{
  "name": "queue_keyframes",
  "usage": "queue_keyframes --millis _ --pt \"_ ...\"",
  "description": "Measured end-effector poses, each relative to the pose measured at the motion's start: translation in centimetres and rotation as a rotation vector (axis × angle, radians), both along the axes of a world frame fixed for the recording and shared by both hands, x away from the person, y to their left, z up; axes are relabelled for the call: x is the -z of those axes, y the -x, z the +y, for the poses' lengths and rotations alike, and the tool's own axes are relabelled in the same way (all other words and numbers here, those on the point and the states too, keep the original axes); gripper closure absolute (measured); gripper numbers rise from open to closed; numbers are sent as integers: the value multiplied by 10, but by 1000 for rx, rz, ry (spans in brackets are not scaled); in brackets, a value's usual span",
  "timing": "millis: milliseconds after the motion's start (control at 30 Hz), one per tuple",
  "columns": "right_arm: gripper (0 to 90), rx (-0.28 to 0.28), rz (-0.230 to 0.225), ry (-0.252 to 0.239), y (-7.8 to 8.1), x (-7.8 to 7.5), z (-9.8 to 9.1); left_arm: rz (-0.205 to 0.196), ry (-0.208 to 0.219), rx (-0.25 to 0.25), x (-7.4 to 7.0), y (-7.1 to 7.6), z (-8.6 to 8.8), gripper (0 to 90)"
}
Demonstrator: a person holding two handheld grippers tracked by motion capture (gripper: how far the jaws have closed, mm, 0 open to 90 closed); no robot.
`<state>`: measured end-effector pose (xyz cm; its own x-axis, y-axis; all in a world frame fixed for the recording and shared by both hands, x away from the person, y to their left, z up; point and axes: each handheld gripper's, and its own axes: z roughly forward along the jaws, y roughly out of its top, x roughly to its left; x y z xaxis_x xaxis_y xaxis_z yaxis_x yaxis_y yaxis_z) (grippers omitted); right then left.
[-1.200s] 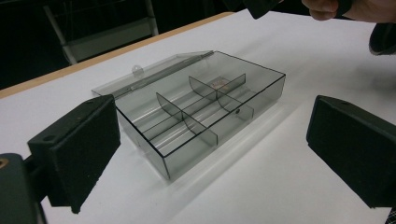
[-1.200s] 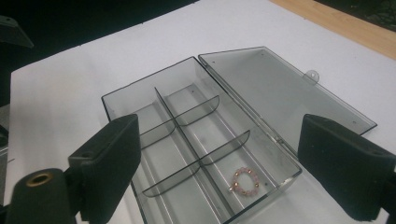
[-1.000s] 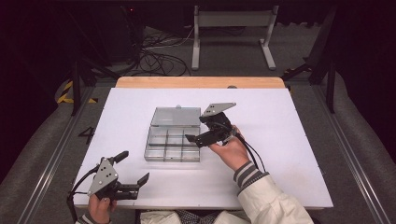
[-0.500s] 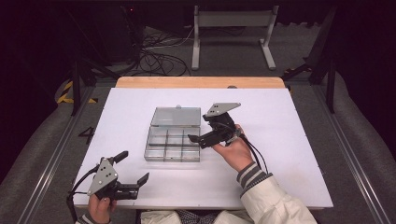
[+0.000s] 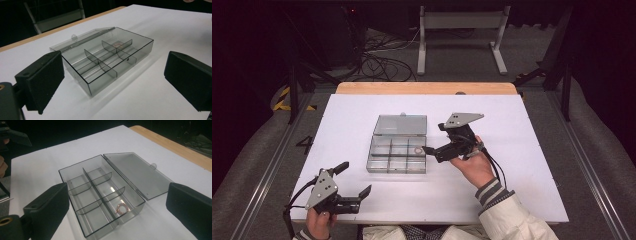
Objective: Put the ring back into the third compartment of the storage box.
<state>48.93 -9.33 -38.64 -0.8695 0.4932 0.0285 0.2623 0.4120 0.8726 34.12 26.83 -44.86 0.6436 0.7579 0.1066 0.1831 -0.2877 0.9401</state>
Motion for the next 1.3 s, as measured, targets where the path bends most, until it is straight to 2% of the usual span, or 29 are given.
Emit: queue_keyframes --millis 333,500,1300 --pt "55 28 -19 -37 15 -5 -31 -1 -5 -1 0 0 0 33" --pt "55 46 -26 -38 21 -3 -45 -1 -6 -2 0 0 0 33" --pt "50 150 -36 -87 42 27 -113 -3 -15 -1 0 0 -1 33"
